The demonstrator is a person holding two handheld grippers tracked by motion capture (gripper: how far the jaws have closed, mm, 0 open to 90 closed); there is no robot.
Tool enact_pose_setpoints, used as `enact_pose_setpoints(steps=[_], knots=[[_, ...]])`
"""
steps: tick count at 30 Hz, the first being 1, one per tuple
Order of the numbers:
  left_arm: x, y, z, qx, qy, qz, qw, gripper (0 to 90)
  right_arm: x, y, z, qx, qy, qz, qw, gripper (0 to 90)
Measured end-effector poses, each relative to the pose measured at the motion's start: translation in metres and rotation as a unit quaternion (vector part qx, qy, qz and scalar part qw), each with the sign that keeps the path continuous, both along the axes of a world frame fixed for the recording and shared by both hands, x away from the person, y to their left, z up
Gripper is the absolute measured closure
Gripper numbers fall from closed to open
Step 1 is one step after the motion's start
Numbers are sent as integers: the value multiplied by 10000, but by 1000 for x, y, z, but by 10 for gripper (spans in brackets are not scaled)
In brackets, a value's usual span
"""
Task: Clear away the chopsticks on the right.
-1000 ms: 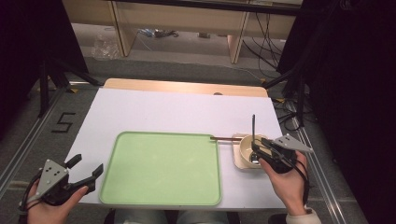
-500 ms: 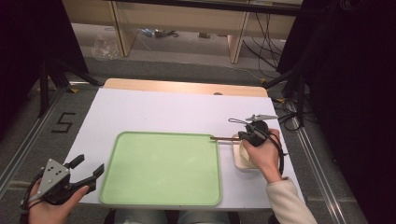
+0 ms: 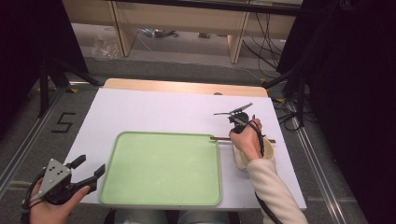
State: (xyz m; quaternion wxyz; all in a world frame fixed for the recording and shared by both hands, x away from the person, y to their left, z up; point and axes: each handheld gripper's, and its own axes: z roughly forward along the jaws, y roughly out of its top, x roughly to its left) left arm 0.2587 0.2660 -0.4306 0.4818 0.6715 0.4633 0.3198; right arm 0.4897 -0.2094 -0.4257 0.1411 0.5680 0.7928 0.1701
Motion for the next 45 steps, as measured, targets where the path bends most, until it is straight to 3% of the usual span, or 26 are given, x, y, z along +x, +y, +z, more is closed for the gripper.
enact_pose_setpoints(steps=[2, 4, 10, 16, 17, 19, 20, 21, 23, 24, 25, 26, 27, 28, 30, 31, 34, 35, 36, 37, 38, 39, 40, 43, 44, 45], knots=[[0, 0, 0, 29, 6, -18, 10000, 279, 1, 0, -2, 25, 132, -94, 9999, 900], [0, -1, 0, 26, 4, -18, 10000, 279, 5, -3, -6, -126, 48, 175, 9998, 900], [0, -1, 0, 23, 5, -14, 10000, 279, 6, -3, -8, -116, 203, 67, 9997, 900], [0, -1, 0, 27, 3, -14, 10000, 279, 9, -5, -8, -191, 293, 162, 9993, 900], [0, -1, 0, 26, 4, -14, 10000, 279, 11, -7, -11, -205, 1, 275, 9994, 900], [0, -1, 0, 20, 4, -15, 10000, 279, 15, -11, -12, -399, -24, 642, 9971, 900], [0, -1, 0, 23, 3, -17, 10000, 279, 15, -11, -12, -399, -24, 642, 9971, 900], [0, -1, 0, 26, 6, -16, 10000, 279, 11, -4, -9, -220, 228, 173, 9993, 900], [0, -1, 0, 23, 1, -17, 10000, 279, 11, -4, -9, -229, 283, 170, 9992, 900], [0, -1, 0, 18, 3, -15, 10000, 279, 12, -4, -11, -229, 170, 225, 9993, 900], [0, -1, 0, 25, 4, -17, 10000, 279, 10, 0, -10, -116, 262, -159, 9995, 900], [0, -1, 0, 23, 3, -19, 10000, 279, 10, 0, -10, -116, 262, -159, 9995, 900], [0, -1, 0, 16, 3, -18, 10000, 279, 13, -5, -12, -239, 182, 209, 9993, 900], [0, -1, 0, 22, 1, -17, 10000, 279, 13, -5, -11, -252, 290, 106, 9992, 900], [0, -1, 0, 25, -1, -15, 10000, 279, 15, -9, -14, -301, 128, 323, 9989, 900], [0, -1, 0, 24, 2, -18, 10000, 279, 15, -7, -13, -260, 260, 182, 9992, 900], [0, -2, 0, 21, 3, -19, 10000, 279, 15, -6, -13, -246, 199, 133, 9994, 900], [0, -2, 0, 21, -1, -19, 10000, 279, 14, -4, -13, -172, 288, -59, 9994, 900], [0, -2, 0, 21, -1, -18, 10000, 279, 15, -7, -12, -262, 273, 165, 9991, 900], [0, -2, 0, 25, 3, -21, 10000, 279, 14, -6, -13, -259, 274, 93, 9992, 900], [0, -2, 0, 25, 6, -23, 10000, 279, 16, -8, -13, -321, 146, 278, 9990, 900], [0, -2, 0, 25, 4, -22, 10000, 279, 15, -7, -13, -270, 103, 205, 9994, 900], [0, -2, 0, 23, 3, -21, 10000, 279, 12, -3, -8, -209, 232, 3, 9995, 900], [0, -1, 0, 24, 3, -18, 10000, 280, 9, 0, 5, -207, -4, 98, 9997, 832], [0, -1, 0, 27, 8, -20, 10000, 280, 10, 1, 9, -246, -126, 310, 9991, 800], [0, -2, -1, 42, 16, -21, 10000, 280, 14, 2, 18, -265, -266, 894, 9953, 721]])
